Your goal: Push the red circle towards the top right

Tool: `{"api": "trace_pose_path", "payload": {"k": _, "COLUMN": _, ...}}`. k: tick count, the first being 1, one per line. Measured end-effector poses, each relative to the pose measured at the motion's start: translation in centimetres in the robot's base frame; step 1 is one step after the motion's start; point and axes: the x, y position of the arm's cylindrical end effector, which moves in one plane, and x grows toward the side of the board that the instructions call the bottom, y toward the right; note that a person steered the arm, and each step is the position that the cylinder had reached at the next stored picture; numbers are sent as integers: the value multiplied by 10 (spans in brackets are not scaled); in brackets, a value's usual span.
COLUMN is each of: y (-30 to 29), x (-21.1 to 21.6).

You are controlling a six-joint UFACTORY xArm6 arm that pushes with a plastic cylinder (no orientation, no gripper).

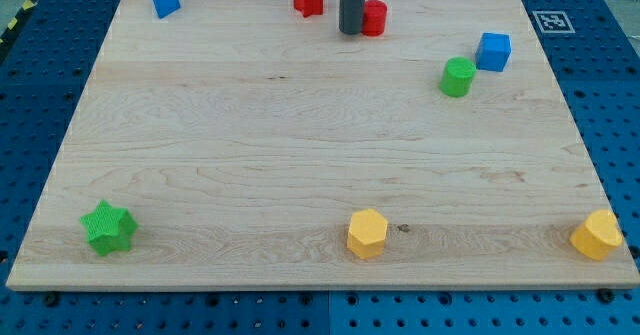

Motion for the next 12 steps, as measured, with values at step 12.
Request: {"api": "trace_pose_path", "payload": {"k": 12, "y": 80, "x": -34}}
